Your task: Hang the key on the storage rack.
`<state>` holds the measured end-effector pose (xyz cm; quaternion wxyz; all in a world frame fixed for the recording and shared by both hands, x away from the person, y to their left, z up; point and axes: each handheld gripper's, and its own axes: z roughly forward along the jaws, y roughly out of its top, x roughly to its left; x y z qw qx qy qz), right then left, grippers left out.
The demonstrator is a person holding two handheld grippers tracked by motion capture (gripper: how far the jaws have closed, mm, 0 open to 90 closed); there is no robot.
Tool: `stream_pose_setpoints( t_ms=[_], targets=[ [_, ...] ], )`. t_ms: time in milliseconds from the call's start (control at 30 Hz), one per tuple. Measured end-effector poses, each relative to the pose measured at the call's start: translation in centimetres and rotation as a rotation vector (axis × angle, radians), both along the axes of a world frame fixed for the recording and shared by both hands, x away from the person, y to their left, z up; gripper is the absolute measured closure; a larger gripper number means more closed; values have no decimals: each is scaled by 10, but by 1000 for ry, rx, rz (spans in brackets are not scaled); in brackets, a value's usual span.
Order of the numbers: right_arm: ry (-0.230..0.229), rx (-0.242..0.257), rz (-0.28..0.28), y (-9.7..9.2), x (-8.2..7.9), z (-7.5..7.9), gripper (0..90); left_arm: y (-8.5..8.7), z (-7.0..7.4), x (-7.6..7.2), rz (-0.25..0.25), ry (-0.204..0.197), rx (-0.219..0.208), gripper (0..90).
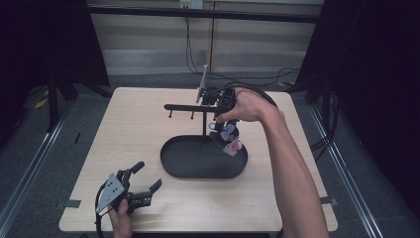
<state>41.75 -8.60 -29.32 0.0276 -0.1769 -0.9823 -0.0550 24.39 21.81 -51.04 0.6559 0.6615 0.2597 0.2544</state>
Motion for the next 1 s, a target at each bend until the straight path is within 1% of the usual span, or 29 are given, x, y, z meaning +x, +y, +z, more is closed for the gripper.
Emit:
stream_pose_setpoints(
  t_ms=[100,133,233,300,333,367,467,533,600,633,700,733,767,933,1000],
  targets=[
    [6,4,-8,-2,5,1,875,0,0,0,0,0,1,154],
    [0,5,-10,-2,6,0,874,0,0,0,-1,0,1,154],
    [9,-7,-18,-2,10,1,874,0,0,0,-1,0,0,154],
    [3,12,-19,-2,12,2,874,0,0,0,-2,1,3,154],
    [9,2,-20,-2,13,3,874,0,0,0,-2,0,4,154],
    [2,-6,-22,-2,14,3,874,0,0,0,-3,1,3,154],
    [8,-13,-30,-3,15,2,874,0,0,0,-3,1,2,154],
    [4,-10,-36,-5,18,1,874,0,0,0,-3,2,4,154],
    [10,-7,-44,-6,20,-2,874,0,0,0,-3,1,4,154],
    [12,-16,-45,-7,21,-3,874,0,0,0,-2,1,1,154],
    [16,-12,-52,-8,22,-4,874,0,0,0,-2,1,3,154],
    [8,-6,-55,-8,23,-6,874,0,0,0,-3,2,3,154],
    [13,-10,-60,-9,24,-6,874,0,0,0,-3,2,4,154],
    [4,-12,-59,-10,24,-7,874,0,0,-1,7,5,-3,154],
    [-2,-7,-55,-9,24,-8,874,0,0,-1,9,3,2,153]
  ],
)
